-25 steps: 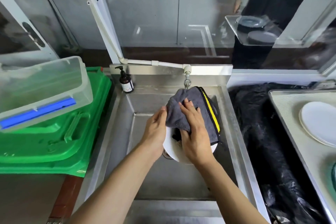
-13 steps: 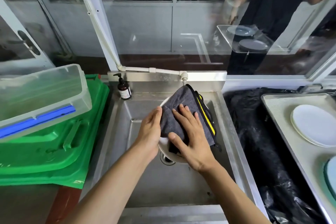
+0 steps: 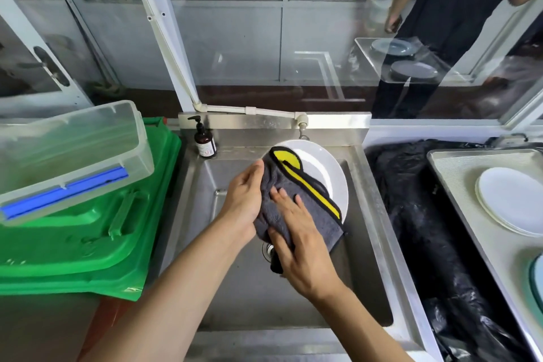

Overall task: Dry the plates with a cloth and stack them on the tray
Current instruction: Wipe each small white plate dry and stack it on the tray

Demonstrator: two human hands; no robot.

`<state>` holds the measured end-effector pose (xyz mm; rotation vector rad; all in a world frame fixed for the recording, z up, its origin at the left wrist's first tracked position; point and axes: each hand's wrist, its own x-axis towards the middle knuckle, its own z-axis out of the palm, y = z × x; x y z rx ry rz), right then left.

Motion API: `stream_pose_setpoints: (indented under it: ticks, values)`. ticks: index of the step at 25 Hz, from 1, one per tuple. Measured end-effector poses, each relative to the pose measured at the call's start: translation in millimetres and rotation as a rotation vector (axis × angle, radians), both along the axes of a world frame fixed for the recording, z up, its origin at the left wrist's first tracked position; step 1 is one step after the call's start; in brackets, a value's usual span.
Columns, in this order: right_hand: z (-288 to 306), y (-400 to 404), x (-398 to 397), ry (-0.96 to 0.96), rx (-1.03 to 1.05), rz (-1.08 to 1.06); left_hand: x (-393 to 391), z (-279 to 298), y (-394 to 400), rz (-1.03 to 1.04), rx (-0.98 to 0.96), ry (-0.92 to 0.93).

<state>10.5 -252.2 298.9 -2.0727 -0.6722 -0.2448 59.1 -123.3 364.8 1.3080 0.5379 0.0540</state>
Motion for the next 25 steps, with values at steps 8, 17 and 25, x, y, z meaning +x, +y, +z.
stream_pose_setpoints:
  ticks: [8, 17, 25]
  values:
    - [-32.7, -41.8, -8.7, -0.113, -0.096, -0.278, 4.1, -9.4, 12.4, 0.054, 0.145, 0.059]
    - [-1.4, -52.7, 56.8, -0.036, 0.039, -0.411, -0.1, 6.9, -2.7, -0.040, 0.069, -0.071]
    - [18.8, 0.7, 42.4, -0.150, -0.039, -0.079, 8.1, 6.5, -1.4, -0.007, 0.038, -0.071]
